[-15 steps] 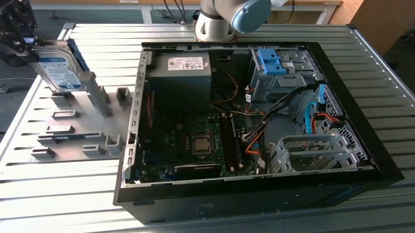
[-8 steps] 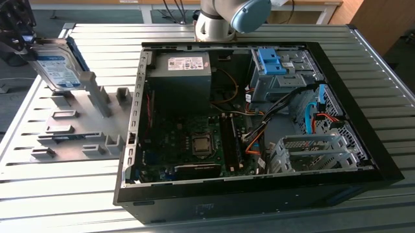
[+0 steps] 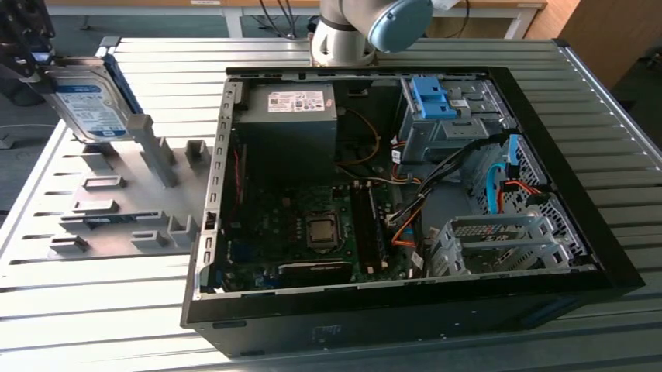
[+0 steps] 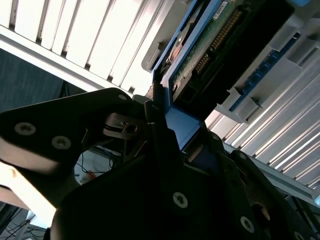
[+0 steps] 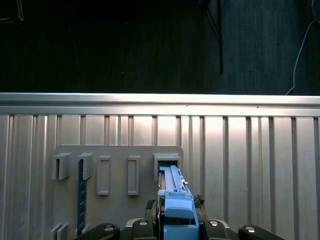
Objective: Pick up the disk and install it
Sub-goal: 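Pick up the disk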
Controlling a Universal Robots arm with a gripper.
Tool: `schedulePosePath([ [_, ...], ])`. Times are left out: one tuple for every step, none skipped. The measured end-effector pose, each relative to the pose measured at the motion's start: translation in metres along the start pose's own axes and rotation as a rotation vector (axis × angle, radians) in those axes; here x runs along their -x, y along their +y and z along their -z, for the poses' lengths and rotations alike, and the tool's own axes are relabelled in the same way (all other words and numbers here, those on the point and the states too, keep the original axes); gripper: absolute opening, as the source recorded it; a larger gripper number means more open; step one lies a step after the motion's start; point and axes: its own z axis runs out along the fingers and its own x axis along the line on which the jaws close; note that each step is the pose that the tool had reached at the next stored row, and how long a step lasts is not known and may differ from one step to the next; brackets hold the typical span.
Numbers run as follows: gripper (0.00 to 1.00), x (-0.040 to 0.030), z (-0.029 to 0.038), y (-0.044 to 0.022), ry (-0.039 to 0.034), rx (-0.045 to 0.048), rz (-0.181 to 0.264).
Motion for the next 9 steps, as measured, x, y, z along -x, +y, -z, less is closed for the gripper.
schedulePosePath([
  [0.36, 0.0000, 0.0006, 0.0000, 0.0000, -0.0001, 0.000],
  [0.36, 0.0000, 0.0012, 0.0000, 0.0000, -0.0001, 0.000],
  [0.36, 0.0001, 0.0018, 0.0000, 0.0000, 0.0000, 0.000],
  [0.36, 0.0001, 0.0021, 0.0000, -0.0001, -0.0001, 0.000],
  [0.36, 0.0001, 0.0023, 0.0000, -0.0001, -0.0003, 0.000],
  [0.36, 0.0001, 0.0027, 0.0001, 0.0000, -0.0001, 0.000],
  [0.36, 0.0001, 0.0031, 0.0001, 0.0000, 0.0000, 0.000],
  [0.36, 0.0001, 0.0035, 0.0001, 0.0000, 0.0000, 0.000],
  [0.36, 0.0002, 0.0043, 0.0001, 0.0000, 0.0002, 0.000],
])
